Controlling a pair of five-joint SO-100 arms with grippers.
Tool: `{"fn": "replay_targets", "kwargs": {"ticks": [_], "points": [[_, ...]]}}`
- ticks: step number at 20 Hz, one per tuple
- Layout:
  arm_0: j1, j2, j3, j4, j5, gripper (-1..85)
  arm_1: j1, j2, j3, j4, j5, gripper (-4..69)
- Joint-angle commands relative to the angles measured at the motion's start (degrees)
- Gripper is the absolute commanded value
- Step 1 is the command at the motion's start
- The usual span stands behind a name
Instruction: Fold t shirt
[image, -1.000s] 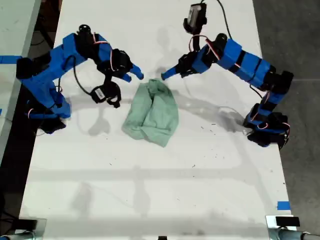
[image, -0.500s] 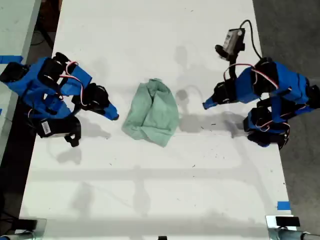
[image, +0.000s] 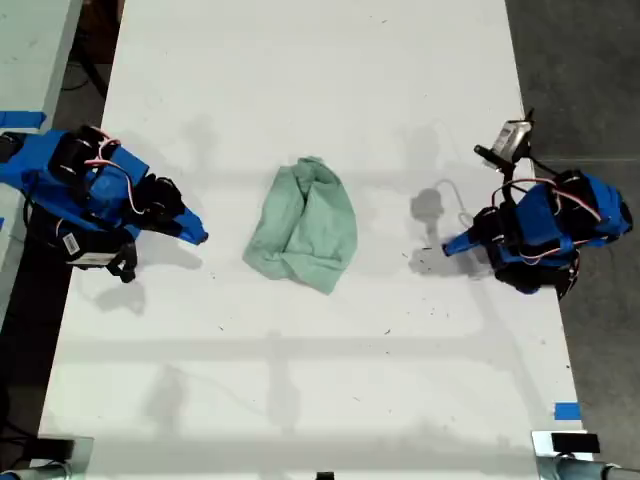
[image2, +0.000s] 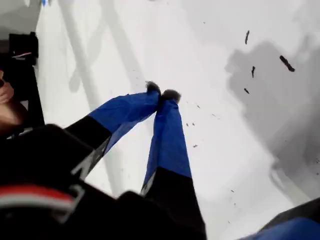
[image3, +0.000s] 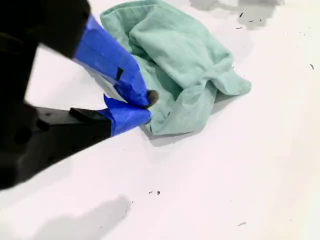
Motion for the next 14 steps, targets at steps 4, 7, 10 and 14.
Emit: {"fn": "replay_targets", "kwargs": {"ticks": [4, 7, 10, 14], "points": [[-4.13, 40.96, 43.33, -8.17, 9.49, -0.3, -3.43, 5.89, 20.74, -7.29, 0.18, 5.9], [-9.14, 39.20, 50.01, -11.60, 9.58, 7.2, -0.09, 6.06, 21.36, -7.73, -3.78, 25.2], [-12.30, 38.76, 50.01, -11.51, 9.84, 4.8, 3.69, 5.10, 29.00, -15.38, -21.45, 23.1], [-10.28, 40.34, 50.01, -11.95, 10.11, -0.2, 3.34, 6.06, 29.09, -15.47, -32.08, 19.4]]}}
